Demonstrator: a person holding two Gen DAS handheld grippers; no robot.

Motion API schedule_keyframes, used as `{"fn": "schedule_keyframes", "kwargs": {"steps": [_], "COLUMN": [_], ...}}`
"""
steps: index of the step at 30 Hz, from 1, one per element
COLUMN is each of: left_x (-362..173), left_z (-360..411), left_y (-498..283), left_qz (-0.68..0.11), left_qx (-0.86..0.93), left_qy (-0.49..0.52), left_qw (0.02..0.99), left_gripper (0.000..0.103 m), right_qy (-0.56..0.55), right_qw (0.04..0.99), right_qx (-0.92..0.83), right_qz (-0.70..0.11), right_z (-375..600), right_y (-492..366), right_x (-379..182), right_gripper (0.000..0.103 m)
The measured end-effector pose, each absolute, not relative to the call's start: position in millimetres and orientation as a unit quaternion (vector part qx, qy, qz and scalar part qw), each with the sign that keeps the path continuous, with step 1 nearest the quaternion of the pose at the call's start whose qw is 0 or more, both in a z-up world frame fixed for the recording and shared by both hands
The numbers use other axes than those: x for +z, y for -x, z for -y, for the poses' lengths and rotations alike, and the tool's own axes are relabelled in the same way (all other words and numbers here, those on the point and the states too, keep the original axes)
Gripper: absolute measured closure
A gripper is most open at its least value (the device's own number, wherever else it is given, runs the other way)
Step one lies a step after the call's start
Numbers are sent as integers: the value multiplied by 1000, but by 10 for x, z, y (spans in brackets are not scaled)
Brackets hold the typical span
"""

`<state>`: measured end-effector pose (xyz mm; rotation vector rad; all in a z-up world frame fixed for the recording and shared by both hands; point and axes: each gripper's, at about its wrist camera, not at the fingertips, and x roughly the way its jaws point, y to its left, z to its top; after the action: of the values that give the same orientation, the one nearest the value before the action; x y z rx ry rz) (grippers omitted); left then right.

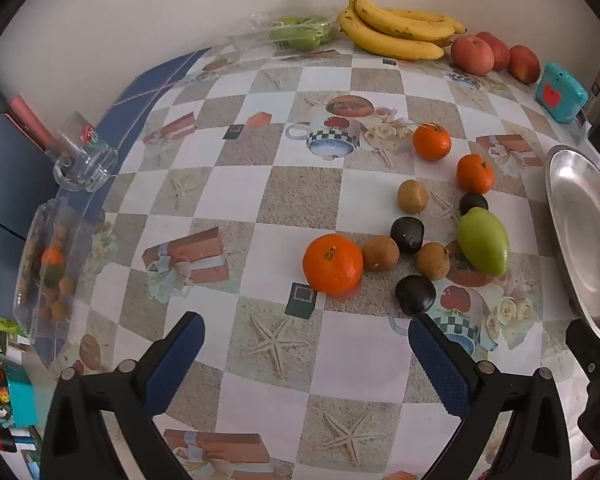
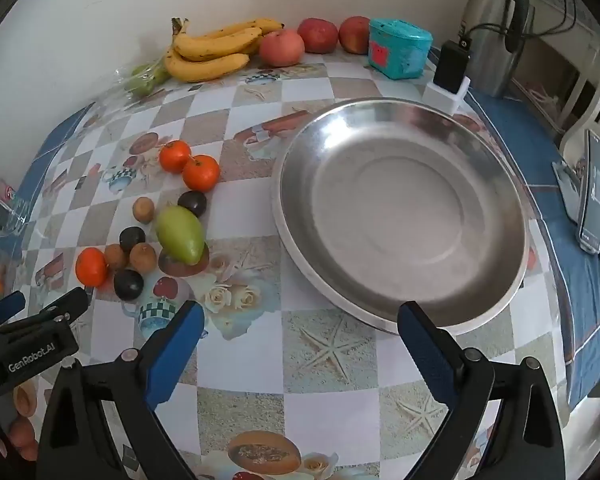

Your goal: Organize fruits

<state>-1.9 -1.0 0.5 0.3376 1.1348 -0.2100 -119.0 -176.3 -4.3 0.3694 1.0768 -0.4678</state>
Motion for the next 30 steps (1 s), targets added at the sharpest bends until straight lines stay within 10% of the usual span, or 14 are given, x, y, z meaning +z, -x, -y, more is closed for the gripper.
{"fn": "schedule_keyframes", "kwargs": {"steps": [30], "left_x": [-40], "left_z": [13], "left_y": [-24], "left_qz": [-544], "left_qx": [-108], "left_qy": [-157], "left_qw": [817], "left_gripper": [0], "right_qy": [-176], "right_qw": [822], "right_qx": [-214], "right_qz": [-498], "right_z": [1757], "right_y": [1187], "right_x": [-42], "right_gripper": [6]}}
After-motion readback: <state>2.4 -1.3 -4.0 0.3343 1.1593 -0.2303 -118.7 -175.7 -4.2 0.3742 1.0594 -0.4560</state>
